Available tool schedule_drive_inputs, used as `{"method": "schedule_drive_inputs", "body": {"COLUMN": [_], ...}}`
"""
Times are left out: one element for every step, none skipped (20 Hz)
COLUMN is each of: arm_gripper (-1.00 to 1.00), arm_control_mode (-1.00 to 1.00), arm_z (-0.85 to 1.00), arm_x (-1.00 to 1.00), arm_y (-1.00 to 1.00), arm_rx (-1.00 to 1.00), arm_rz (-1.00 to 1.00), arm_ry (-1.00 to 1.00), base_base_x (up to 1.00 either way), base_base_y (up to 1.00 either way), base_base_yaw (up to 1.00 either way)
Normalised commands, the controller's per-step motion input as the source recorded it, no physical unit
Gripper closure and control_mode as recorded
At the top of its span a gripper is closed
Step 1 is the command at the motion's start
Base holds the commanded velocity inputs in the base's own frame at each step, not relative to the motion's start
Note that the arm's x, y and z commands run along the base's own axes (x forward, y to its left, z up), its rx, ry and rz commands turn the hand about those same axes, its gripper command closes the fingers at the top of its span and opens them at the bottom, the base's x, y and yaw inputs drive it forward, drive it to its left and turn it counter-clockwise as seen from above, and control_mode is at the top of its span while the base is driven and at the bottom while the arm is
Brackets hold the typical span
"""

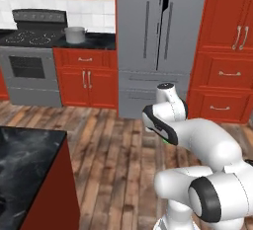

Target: Turn on the sink faucet. Then move the corn from the counter to the sink. Turn off the sink. Move the vegetable from the sink to the pot next to the stove. Finally move the pot to the rear right burner.

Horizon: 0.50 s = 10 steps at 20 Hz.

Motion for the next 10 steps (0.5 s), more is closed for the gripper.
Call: {"method": "schedule_drive_inputs", "body": {"arm_gripper": [1.0, 1.0, 1.0, 1.0, 1.0, 1.0, 1.0, 1.0, 1.0, 1.0], "arm_control_mode": [1.0, 1.0, 1.0, 1.0, 1.0, 1.0, 1.0, 1.0, 1.0, 1.0], "arm_z": [0.0, 0.0, 0.0, 0.0, 0.0, 0.0, 0.0, 0.0, 0.0, 0.0], "arm_x": [0.0, 0.0, 0.0, 0.0, 0.0, 0.0, 0.0, 0.0, 0.0, 0.0], "arm_y": [0.0, 0.0, 0.0, 0.0, 0.0, 0.0, 0.0, 0.0, 0.0, 0.0], "arm_rx": [0.0, 0.0, 0.0, 0.0, 0.0, 0.0, 0.0, 0.0, 0.0, 0.0], "arm_rz": [0.0, 0.0, 0.0, 0.0, 0.0, 0.0, 0.0, 0.0, 0.0, 0.0], "arm_ry": [0.0, 0.0, 0.0, 0.0, 0.0, 0.0, 0.0, 0.0, 0.0, 0.0], "base_base_x": [0.57, 0.56, 0.58, 0.54, 0.52, 0.54, 0.52, 0.53, 0.5, 0.51], "base_base_y": [-0.25, -0.24, -0.22, -0.22, -0.18, -0.18, -0.18, -0.17, -0.18, -0.19], "base_base_yaw": [0.0, 0.0, 0.0, 0.0, 0.0, 0.0, 0.0, 0.0, 0.0, 0.0]}}
